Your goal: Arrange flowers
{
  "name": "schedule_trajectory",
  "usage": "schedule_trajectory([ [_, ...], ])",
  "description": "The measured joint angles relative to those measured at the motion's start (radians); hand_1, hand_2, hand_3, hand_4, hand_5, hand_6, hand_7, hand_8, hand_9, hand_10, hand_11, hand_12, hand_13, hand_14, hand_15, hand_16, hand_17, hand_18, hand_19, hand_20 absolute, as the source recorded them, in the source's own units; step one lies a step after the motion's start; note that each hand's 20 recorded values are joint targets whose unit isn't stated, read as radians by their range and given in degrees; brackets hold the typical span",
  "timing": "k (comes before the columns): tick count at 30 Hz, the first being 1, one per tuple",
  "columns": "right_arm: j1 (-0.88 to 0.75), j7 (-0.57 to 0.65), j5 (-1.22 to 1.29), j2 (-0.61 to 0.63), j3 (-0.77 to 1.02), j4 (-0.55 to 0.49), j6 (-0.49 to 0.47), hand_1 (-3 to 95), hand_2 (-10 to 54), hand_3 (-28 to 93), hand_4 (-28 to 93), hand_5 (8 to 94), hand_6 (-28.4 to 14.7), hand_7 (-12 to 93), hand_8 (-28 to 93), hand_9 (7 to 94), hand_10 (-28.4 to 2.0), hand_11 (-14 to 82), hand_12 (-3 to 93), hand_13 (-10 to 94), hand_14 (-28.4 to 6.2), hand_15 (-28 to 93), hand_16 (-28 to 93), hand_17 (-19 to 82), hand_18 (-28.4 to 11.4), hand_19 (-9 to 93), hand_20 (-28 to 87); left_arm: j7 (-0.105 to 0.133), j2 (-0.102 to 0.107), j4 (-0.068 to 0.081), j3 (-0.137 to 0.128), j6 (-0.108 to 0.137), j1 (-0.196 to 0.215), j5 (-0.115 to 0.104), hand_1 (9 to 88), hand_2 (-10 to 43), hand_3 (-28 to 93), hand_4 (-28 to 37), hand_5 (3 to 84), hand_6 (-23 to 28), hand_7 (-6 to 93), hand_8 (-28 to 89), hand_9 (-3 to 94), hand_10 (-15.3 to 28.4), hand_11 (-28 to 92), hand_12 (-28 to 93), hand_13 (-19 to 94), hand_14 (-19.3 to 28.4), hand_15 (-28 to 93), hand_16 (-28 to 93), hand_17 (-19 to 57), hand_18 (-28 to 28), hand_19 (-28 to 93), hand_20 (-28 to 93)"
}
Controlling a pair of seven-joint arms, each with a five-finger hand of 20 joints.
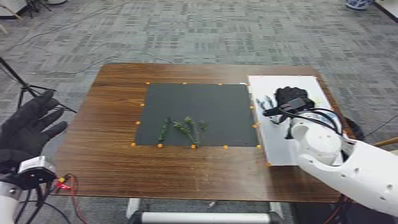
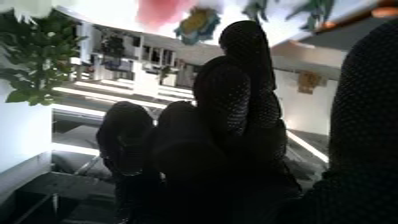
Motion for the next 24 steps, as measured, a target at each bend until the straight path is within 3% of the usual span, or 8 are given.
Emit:
schedule_trajectory([
  [10, 0.069, -0.006, 0.004, -0.031, -0.069, 0.069, -0.122, 24.3, -9.5, 72, -28, 69.5, 0.1, 48, -16, 76.2, -11.3, 58.6, 33.6, 76, -7.4, 83, 37, 45, -23.5, 93, 68, -0.001, 0.004, 0.001, 0.000, -0.007, -0.010, 0.000, 23.1, -4.0, 67, -28.3, 19.0, 1.4, 20.5, -10, 13.6, 8.5, 18, 19, 4, 11.2, 40, -5, -12.8, 17.9, 37, 12],
  [14, 0.071, -0.014, 0.018, -0.035, -0.075, 0.077, -0.127, 28.5, -9.5, 80, -28, 72.2, 0.8, 47, -14, 78.5, -10.8, 57.9, 32.9, 76, -7.1, 83, 36, 45, -23.3, 93, 68, -0.001, 0.007, 0.001, 0.000, -0.008, -0.010, 0.000, 23.1, -3.9, 67, -28.3, 19.0, 1.4, 20.5, -10, 13.6, 8.5, 18, 19, 4, 11.2, 40, -5, -12.8, 17.9, 37, 12],
  [17, 0.070, -0.029, 0.028, -0.036, -0.071, 0.075, -0.126, 31.8, -9.5, 80, -28, 72.3, 0.6, 45, 4, 79.8, -10.4, 56.7, 32.9, 76, -7.1, 83, 36, 45, -23.2, 93, 68, -0.001, 0.007, 0.001, -0.002, -0.009, -0.009, 0.000, 23.1, -3.9, 67, -28.3, 19.1, 1.4, 20.6, -10, 13.6, 8.4, 18, 19, 4, 11.2, 40, -5, -12.9, 17.9, 37, 12],
  [24, 0.038, -0.136, 0.167, -0.044, 0.019, 0.069, -0.143, 42.4, -8.0, 79, -28, 73.8, 0.4, 46, 8, 82.0, -9.3, 54.6, 32.0, 76, -7.1, 82, 36, 45, -22.9, 93, 67, -0.001, 0.009, 0.002, -0.003, -0.012, -0.010, 0.000, 23.1, -3.6, 67, -28.3, 19.1, 1.4, 20.3, -10, 13.6, 8.4, 18, 19, 4, 11.2, 40, -4, -12.9, 17.9, 37, 12],
])
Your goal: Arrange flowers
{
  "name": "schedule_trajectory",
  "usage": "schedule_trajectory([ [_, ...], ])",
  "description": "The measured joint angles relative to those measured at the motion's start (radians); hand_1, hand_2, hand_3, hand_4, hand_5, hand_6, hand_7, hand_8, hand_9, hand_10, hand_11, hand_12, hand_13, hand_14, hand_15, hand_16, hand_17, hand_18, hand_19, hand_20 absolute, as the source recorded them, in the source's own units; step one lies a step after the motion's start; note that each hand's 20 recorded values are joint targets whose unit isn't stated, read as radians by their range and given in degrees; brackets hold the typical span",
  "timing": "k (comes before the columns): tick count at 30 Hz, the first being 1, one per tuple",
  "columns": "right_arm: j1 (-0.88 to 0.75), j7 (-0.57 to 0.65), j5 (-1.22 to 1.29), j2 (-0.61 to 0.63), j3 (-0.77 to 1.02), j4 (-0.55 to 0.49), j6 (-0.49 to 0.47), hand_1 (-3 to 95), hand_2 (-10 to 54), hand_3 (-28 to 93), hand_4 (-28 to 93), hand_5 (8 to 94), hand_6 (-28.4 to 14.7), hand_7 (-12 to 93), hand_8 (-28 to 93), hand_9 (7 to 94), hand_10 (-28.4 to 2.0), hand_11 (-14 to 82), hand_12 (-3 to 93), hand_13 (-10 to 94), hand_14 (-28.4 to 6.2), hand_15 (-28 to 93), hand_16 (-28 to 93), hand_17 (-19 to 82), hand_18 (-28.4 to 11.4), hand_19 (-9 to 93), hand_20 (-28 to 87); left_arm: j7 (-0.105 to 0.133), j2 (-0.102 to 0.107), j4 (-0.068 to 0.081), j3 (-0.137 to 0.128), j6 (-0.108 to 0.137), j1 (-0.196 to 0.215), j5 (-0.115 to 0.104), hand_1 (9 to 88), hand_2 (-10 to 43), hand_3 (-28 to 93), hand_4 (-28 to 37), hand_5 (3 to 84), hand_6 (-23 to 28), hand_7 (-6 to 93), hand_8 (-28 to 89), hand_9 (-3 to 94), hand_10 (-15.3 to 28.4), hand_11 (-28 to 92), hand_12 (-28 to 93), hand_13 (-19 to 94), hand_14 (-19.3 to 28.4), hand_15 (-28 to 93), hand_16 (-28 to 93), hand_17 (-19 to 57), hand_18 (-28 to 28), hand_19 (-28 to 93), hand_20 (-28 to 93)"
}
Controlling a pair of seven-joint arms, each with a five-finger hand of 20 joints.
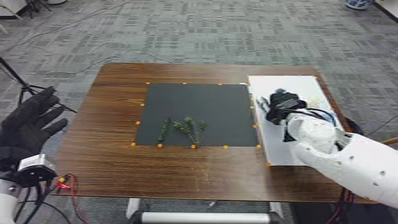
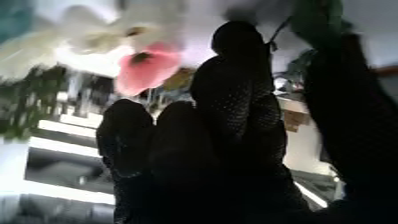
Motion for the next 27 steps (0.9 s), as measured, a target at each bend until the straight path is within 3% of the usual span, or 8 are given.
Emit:
schedule_trajectory([
  [10, -0.082, -0.063, 0.118, -0.019, 0.110, -0.048, -0.018, 42.7, -8.3, 83, -24, 76.9, 0.5, 45, 16, 84.2, -8.2, 57.6, 39.9, 80, -5.7, 82, 38, 49, -22.2, 93, 68, -0.001, 0.000, 0.001, -0.001, -0.001, 0.000, 0.000, 23.0, -3.5, 67, -28.3, 19.1, 1.5, 20.3, -10, 13.6, 8.5, 18, 19, 4, 11.2, 40, -5, -12.8, 17.9, 37, 12],
  [27, -0.182, -0.127, 0.106, -0.089, 0.130, -0.169, 0.010, 42.8, -8.8, 83, -23, 77.5, 0.1, 45, 17, 84.7, -8.0, 57.4, 40.6, 80, -5.6, 82, 39, 50, -22.0, 93, 69, -0.002, -0.001, 0.001, 0.000, -0.001, -0.001, 0.001, 22.9, -3.4, 67, -28.3, 19.1, 1.4, 20.3, -10, 13.7, 8.5, 18, 19, 4, 11.2, 40, -5, -12.9, 17.9, 37, 12],
])
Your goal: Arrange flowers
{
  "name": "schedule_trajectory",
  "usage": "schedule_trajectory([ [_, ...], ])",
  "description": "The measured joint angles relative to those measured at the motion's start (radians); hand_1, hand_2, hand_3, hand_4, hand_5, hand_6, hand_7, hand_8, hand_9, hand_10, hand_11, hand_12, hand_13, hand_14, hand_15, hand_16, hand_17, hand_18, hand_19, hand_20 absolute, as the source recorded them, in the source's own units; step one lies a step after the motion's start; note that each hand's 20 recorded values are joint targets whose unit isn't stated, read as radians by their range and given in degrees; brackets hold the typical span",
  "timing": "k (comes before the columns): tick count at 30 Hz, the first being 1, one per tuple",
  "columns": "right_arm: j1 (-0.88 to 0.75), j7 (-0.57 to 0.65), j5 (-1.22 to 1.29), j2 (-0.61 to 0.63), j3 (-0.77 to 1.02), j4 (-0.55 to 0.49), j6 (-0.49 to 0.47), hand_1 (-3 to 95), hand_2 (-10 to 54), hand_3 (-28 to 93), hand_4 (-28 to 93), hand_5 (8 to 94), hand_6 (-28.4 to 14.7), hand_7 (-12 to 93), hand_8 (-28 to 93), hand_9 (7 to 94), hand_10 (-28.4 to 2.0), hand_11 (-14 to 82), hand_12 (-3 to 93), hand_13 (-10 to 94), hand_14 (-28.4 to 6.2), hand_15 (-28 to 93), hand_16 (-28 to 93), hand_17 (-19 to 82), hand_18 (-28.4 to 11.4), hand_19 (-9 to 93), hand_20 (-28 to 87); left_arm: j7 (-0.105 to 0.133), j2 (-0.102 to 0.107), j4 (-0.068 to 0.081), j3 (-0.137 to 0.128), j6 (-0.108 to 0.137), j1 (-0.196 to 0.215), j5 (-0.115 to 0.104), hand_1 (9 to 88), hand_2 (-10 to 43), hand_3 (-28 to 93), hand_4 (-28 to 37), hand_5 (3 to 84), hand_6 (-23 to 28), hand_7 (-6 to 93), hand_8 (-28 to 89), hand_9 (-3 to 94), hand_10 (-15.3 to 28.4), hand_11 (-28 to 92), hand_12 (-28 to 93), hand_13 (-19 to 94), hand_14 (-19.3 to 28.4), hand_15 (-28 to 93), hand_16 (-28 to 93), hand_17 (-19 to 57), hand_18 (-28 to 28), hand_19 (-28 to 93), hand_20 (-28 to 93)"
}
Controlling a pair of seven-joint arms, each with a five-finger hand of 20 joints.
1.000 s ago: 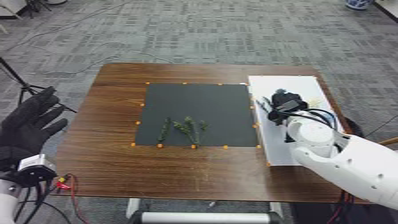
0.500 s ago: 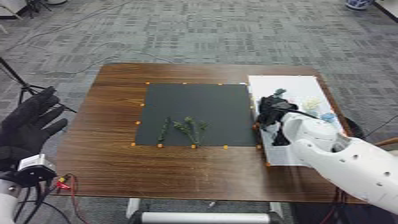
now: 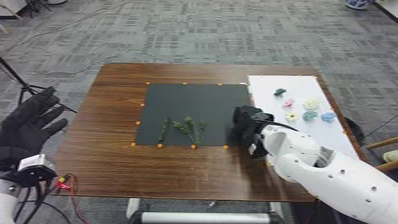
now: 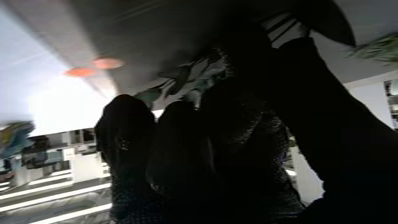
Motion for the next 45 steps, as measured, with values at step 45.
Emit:
schedule_trajectory([
  [45, -0.119, -0.233, -0.121, 0.017, 0.093, -0.050, -0.064, 27.7, -2.4, 83, -26, 72.2, 0.1, 41, 3, 80.4, -9.9, 56.4, 39.7, 76, -7.3, 83, 40, 45, -22.3, 93, 68, 0.002, -0.013, -0.001, 0.000, 0.001, 0.006, 0.001, 22.9, -3.2, 67, -28.3, 19.1, 1.4, 20.4, -10, 13.6, 8.6, 18, 19, 4, 11.2, 40, -5, -12.9, 18.0, 37, 12],
])
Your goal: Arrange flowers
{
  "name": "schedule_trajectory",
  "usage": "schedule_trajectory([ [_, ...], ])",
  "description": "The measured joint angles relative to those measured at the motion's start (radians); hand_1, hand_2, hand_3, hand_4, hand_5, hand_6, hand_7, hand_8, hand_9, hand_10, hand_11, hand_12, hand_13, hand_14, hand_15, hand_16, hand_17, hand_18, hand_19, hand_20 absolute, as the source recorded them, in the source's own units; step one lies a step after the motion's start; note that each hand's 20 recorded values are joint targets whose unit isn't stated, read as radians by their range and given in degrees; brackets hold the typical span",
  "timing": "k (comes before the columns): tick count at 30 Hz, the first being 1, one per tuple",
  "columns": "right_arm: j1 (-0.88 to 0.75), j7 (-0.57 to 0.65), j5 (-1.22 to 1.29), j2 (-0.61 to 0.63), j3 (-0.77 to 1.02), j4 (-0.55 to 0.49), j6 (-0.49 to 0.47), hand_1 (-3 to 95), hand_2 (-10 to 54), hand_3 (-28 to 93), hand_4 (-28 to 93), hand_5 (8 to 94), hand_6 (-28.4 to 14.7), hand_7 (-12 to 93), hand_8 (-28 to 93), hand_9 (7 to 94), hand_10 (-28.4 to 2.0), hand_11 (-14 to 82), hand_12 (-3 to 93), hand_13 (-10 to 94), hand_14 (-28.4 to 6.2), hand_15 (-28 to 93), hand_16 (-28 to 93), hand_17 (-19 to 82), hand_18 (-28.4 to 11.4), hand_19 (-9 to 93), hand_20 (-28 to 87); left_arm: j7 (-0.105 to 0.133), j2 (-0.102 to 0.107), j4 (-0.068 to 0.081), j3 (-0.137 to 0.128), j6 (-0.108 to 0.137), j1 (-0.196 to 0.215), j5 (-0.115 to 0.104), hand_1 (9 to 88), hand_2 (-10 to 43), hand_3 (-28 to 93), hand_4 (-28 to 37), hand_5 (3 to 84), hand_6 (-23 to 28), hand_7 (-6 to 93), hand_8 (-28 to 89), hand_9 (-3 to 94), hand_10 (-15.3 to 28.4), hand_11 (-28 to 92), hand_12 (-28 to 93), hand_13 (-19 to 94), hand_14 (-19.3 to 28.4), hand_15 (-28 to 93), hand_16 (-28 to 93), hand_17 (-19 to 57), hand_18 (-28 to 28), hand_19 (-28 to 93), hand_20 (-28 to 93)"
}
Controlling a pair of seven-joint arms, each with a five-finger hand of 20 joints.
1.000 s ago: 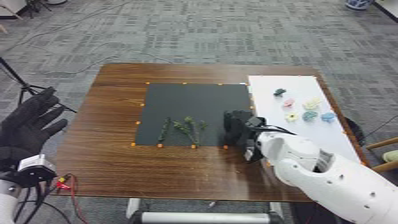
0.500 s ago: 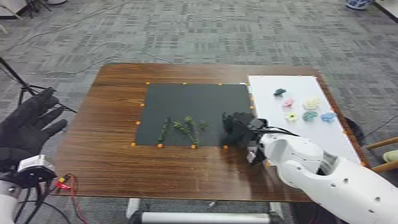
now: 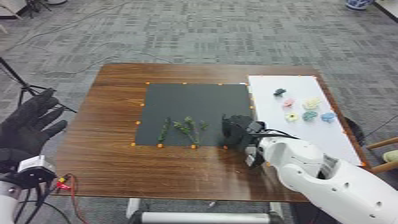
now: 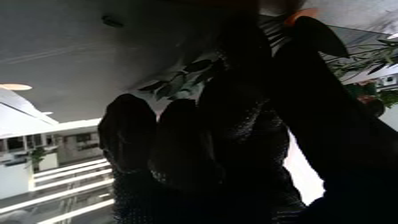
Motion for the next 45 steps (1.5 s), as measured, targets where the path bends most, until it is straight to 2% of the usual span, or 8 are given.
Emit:
schedule_trajectory([
  [3, -0.003, 0.014, -0.021, 0.003, -0.005, -0.002, 0.045, 21.7, 1.2, 81, -25, 70.3, -0.1, 43, -13, 78.9, -10.3, 56.0, 39.9, 75, -7.5, 82, 40, 44, -22.3, 93, 67, 0.000, 0.000, 0.000, 0.001, 0.000, 0.000, 0.000, 22.9, -3.2, 67, -28.3, 19.1, 1.4, 20.5, -10, 13.6, 8.5, 18, 19, 4, 11.2, 40, -5, -12.9, 18.0, 37, 12],
  [14, 0.015, 0.194, -0.114, 0.032, -0.067, -0.005, 0.361, 22.8, -0.8, 82, -24, 60.4, -1.6, 41, -13, 68.6, -12.5, 54.9, 39.0, 71, -9.1, 81, 39, 40, -22.3, 93, 64, 0.000, 0.000, 0.000, 0.002, 0.001, 0.000, 0.000, 22.9, -3.2, 67, -28.3, 19.1, 1.4, 20.4, -10, 13.7, 8.4, 18, 19, 4, 11.3, 40, -5, -12.9, 18.0, 37, 12],
  [16, 0.014, 0.219, -0.114, 0.041, -0.052, -0.012, 0.389, 30.3, 4.1, 85, -24, 57.7, -1.2, 36, 3, 68.2, -12.0, 52.6, 43.3, 70, -9.2, 81, 38, 38, -21.8, 93, 62, 0.000, 0.000, 0.000, 0.001, 0.001, 0.001, 0.000, 22.9, -3.2, 67, -28.3, 19.1, 1.4, 20.5, -10, 13.7, 8.4, 18, 19, 4, 11.2, 40, -5, -12.9, 18.0, 37, 12],
  [19, -0.032, 0.200, -0.077, 0.043, 0.054, -0.025, 0.390, 31.7, 14.0, 90, -22, 54.7, 1.8, 24, -8, 70.5, -11.7, 50.5, 49.1, 72, -8.9, 81, 38, 40, -22.1, 93, 63, 0.001, 0.000, 0.000, 0.000, 0.001, 0.005, 0.000, 23.0, -3.1, 67, -28.3, 19.1, 1.4, 20.5, -10, 13.7, 8.5, 18, 19, 4, 11.2, 40, -5, -12.9, 18.0, 37, 12],
  [22, -0.105, 0.060, 0.078, 0.033, 0.207, -0.031, 0.334, 27.0, 28.6, 92, -16, 43.5, 4.3, 15, -12, 73.3, -12.0, 53.9, 46.8, 76, -8.5, 83, 37, 43, -22.5, 93, 69, 0.001, -0.001, 0.000, 0.000, 0.001, 0.008, 0.000, 23.0, -3.1, 67, -28.3, 19.1, 1.5, 20.4, -10, 13.6, 8.4, 18, 19, 4, 11.3, 40, -5, -12.9, 17.9, 37, 12],
  [27, -0.141, -0.218, 0.164, 0.002, 0.283, -0.015, 0.023, 23.8, 33.3, 92, -15, 41.6, 4.7, 14, -12, 73.1, -12.0, 54.2, 46.6, 77, -8.7, 83, 37, 45, -22.8, 93, 70, 0.001, -0.001, 0.000, 0.002, 0.001, 0.007, 0.000, 22.9, -3.0, 67, -28.3, 19.1, 1.5, 20.4, -10, 13.6, 8.5, 18, 19, 4, 11.3, 40, -5, -12.9, 17.9, 37, 12],
  [31, -0.139, -0.235, -0.003, -0.031, 0.239, -0.015, -0.157, 22.2, 34.7, 93, -14, 42.8, 4.6, 15, -12, 73.1, -12.0, 54.2, 46.4, 78, -8.5, 83, 37, 46, -23.0, 93, 71, 0.001, 0.002, 0.000, 0.002, 0.001, 0.006, -0.001, 23.0, -3.1, 67, -28.3, 19.1, 1.5, 20.5, -10, 13.6, 8.5, 18, 19, 4, 11.4, 40, -5, -12.9, 17.9, 37, 12],
  [45, -0.140, -0.195, 0.020, -0.022, 0.196, -0.027, -0.181, 19.1, 37.8, 93, -11, 46.7, 4.3, 16, -13, 79.2, -12.0, 60.7, 35.7, 79, -8.5, 83, 37, 47, -23.3, 93, 71, 0.000, 0.003, 0.000, 0.001, 0.000, 0.006, -0.001, 23.0, -3.1, 67, -28.3, 19.1, 1.4, 20.5, -10, 13.6, 8.5, 18, 19, 4, 11.4, 40, -5, -12.9, 18.0, 37, 12],
])
